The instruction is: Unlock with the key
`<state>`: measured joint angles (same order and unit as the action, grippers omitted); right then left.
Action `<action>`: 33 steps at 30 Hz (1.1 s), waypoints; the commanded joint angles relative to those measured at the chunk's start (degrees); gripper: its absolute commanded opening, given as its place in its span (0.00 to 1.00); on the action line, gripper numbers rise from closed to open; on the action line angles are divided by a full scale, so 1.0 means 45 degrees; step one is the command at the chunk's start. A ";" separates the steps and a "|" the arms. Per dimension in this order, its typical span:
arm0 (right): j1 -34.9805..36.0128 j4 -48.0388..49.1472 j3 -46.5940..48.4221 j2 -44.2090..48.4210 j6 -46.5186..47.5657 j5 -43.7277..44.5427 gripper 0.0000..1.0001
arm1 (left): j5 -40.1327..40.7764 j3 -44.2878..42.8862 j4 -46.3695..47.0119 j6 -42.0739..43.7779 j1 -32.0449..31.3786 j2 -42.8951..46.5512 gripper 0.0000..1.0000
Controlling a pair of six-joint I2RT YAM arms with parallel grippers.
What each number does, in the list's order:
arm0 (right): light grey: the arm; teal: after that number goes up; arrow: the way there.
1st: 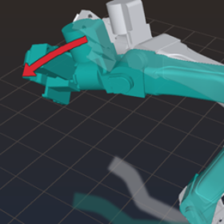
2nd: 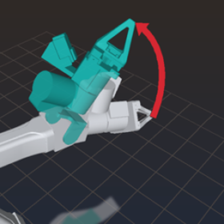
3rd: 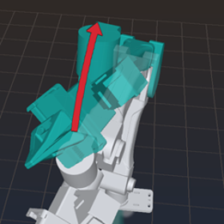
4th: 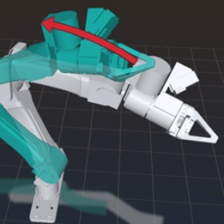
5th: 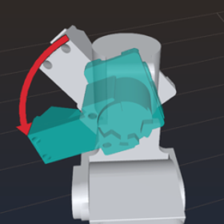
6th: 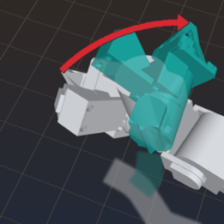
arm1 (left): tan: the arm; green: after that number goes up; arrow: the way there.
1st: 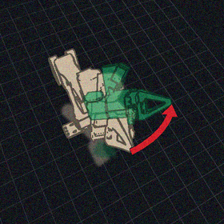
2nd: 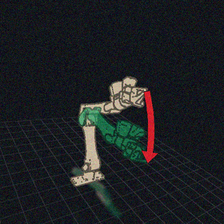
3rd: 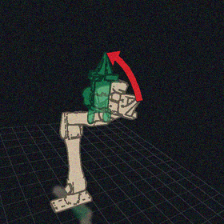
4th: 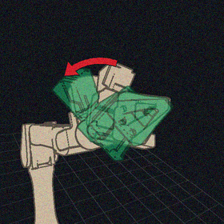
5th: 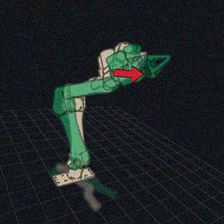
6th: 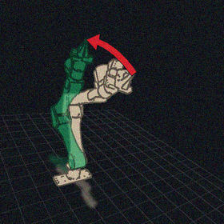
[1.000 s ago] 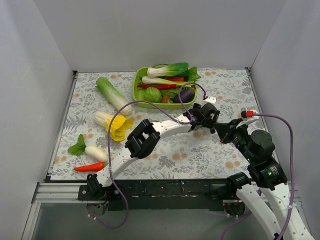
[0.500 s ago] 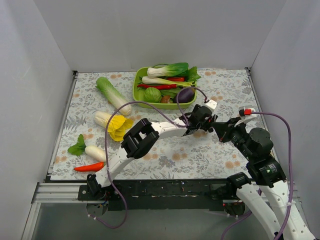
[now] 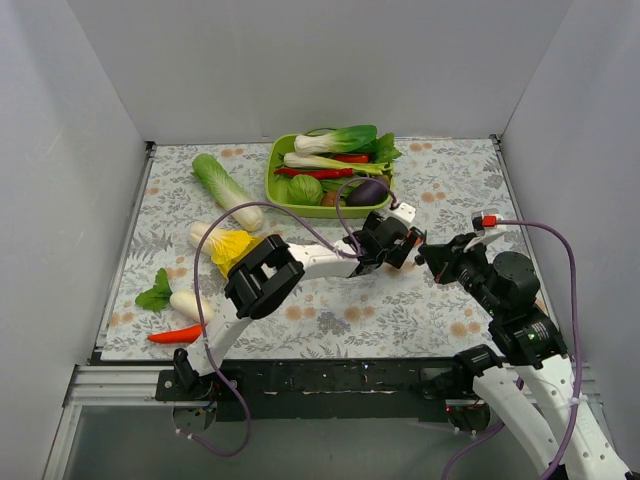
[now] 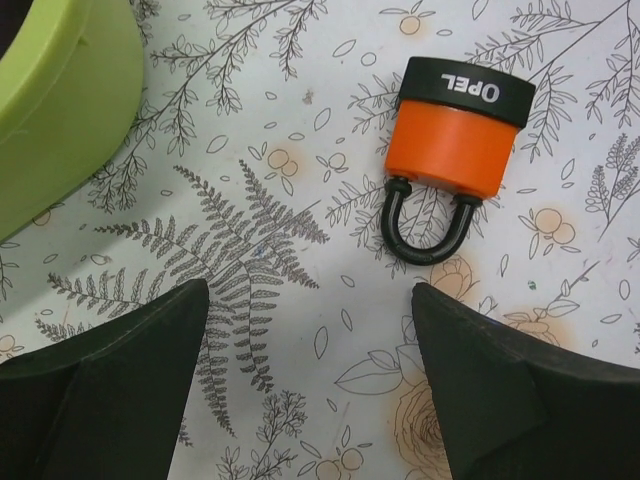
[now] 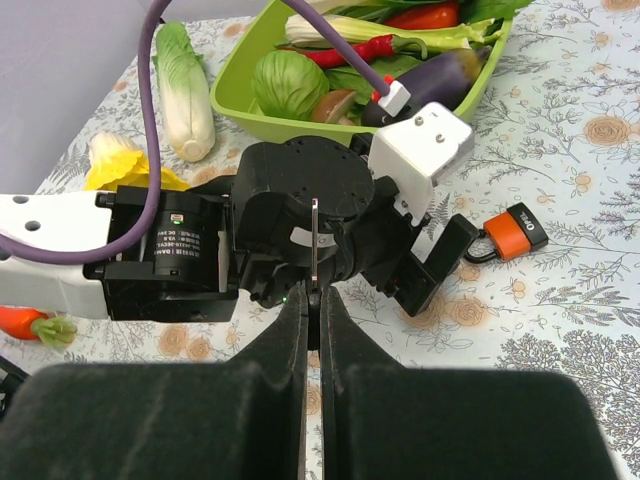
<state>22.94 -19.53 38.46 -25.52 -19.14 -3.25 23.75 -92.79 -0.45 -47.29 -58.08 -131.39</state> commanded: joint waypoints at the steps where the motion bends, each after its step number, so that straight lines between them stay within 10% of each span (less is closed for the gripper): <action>1: -0.0019 0.0609 -0.0011 0.0221 -0.0102 -0.0099 0.01 | -0.1350 0.0816 -0.1308 -0.0270 0.0154 0.0506 0.83; 12: -0.0019 0.0394 -0.0011 0.0495 -0.0103 0.0077 0.01 | -0.4260 0.0484 -0.0955 -0.0643 0.0154 -0.0234 0.86; 24: -0.0019 0.0453 0.0106 0.0358 -0.0084 0.0096 0.01 | -0.1233 -0.1078 -0.1737 -0.1113 0.0368 -0.1544 0.81; 33: -0.0019 0.0531 -0.0030 0.0260 -0.0181 0.0018 0.01 | -0.5256 -0.0237 0.0041 0.1172 0.0525 -0.1308 0.93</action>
<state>22.94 -19.57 38.44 -24.18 -19.40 -3.20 10.04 -96.18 3.99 -44.77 -56.58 -134.89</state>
